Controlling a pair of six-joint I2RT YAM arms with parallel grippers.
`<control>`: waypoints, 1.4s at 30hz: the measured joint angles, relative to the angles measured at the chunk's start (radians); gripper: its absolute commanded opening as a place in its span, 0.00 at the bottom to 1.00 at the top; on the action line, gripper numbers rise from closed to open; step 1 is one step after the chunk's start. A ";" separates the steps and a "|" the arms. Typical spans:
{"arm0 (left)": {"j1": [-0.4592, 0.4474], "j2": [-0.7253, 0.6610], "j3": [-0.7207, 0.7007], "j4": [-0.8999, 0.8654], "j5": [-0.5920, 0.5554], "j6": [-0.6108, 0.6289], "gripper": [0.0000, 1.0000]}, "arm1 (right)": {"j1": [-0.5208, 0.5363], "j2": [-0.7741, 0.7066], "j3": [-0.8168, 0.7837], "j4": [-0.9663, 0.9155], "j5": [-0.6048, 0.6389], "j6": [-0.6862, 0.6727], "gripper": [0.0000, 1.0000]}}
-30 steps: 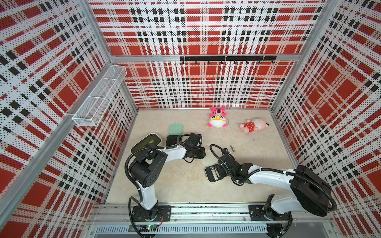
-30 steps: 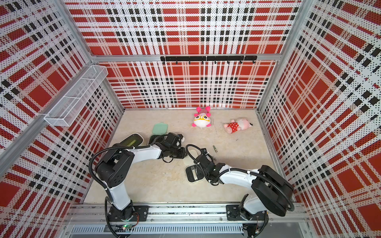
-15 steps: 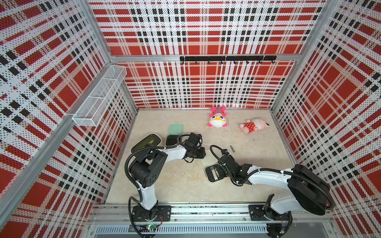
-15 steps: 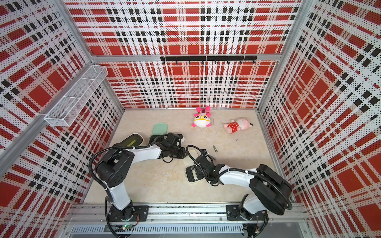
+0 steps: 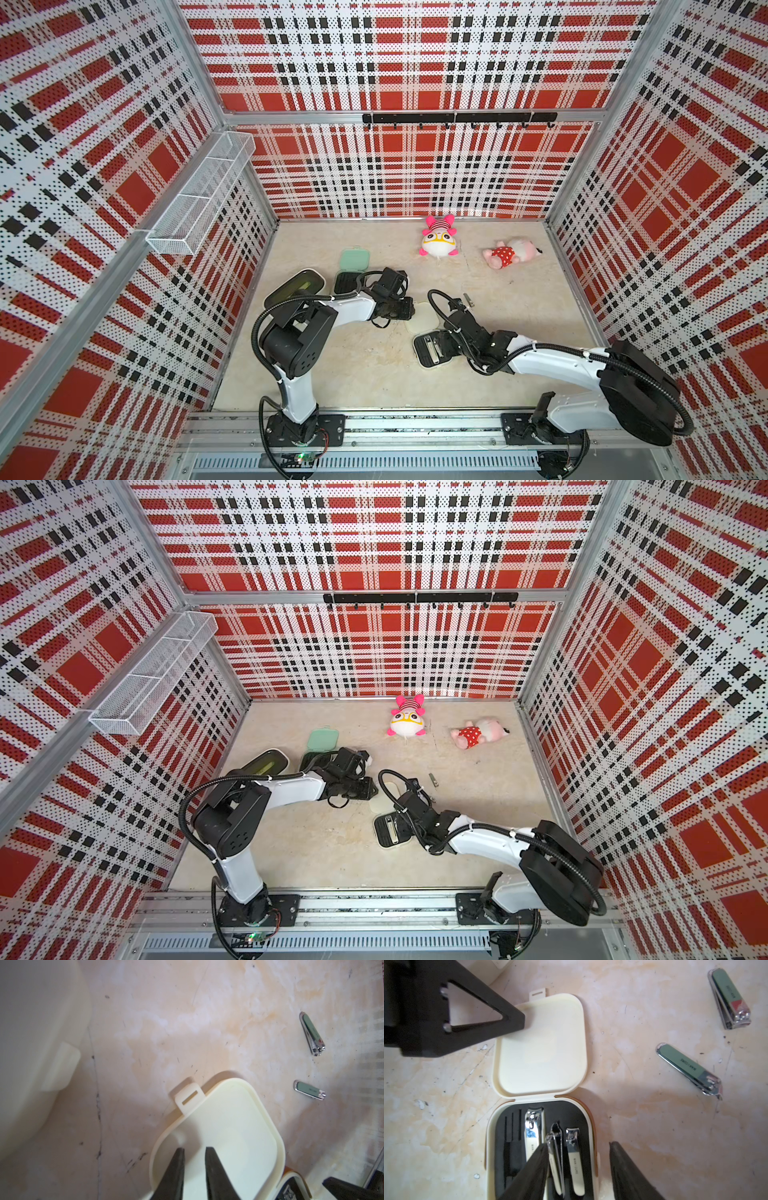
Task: Organize nail clipper sets
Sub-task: Place the nail clipper in the storage box.
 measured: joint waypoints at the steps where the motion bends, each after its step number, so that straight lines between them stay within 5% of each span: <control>1: 0.000 0.000 0.000 0.000 0.000 0.000 0.24 | 0.000 -0.003 -0.002 0.004 -0.009 -0.001 0.55; 16: -0.001 0.000 0.000 0.000 0.000 0.000 0.24 | -0.004 0.041 -0.034 0.035 -0.066 0.000 0.54; 42: 0.000 0.000 0.003 -0.004 -0.004 0.000 0.24 | -0.009 0.078 -0.036 0.065 -0.081 0.003 0.39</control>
